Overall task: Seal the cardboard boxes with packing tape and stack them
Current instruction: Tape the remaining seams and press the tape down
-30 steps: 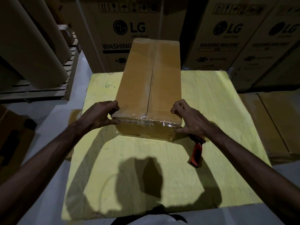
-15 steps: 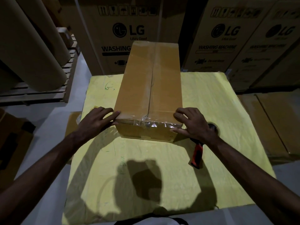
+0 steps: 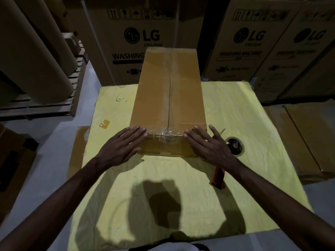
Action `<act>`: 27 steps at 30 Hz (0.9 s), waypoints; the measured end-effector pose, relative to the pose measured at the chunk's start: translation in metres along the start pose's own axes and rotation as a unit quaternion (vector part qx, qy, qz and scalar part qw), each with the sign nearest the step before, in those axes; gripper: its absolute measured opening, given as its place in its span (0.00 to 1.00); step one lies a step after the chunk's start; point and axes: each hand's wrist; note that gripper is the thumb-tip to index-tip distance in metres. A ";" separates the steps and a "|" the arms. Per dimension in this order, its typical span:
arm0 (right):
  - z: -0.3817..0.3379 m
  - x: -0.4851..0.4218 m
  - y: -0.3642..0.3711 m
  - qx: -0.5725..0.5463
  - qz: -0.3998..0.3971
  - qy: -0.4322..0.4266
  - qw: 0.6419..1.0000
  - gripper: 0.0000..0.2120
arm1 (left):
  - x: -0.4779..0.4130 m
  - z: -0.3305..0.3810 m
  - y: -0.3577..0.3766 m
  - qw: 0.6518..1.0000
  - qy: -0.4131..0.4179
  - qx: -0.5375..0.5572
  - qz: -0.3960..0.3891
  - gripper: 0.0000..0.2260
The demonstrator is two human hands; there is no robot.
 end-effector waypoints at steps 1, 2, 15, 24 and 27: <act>-0.004 0.001 0.001 0.006 -0.009 0.001 1.000 0.29 | -0.008 0.002 0.000 1.000 0.002 0.001 0.003 0.24; -0.007 0.001 0.003 0.017 -0.012 0.006 1.000 0.30 | -0.015 0.004 0.001 1.000 0.001 0.001 0.005 0.23; -0.026 0.013 0.003 0.004 -0.103 0.007 0.995 0.34 | -0.065 0.043 0.021 0.990 -0.003 -0.110 -0.087 0.38; -0.054 -0.005 -0.005 -0.048 -0.150 0.036 0.987 0.35 | -0.081 0.058 0.028 0.993 -0.030 -0.073 -0.092 0.37; -0.050 -0.002 -0.006 -0.048 -0.142 0.048 0.988 0.34 | -0.067 0.048 0.025 0.992 -0.030 -0.057 -0.105 0.37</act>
Point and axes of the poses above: each hand's wrist, its own x-axis away from the middle knuckle, its own y-axis out of the palm, z = x × y, and after that the axes turned 12 degrees about y, right-handed
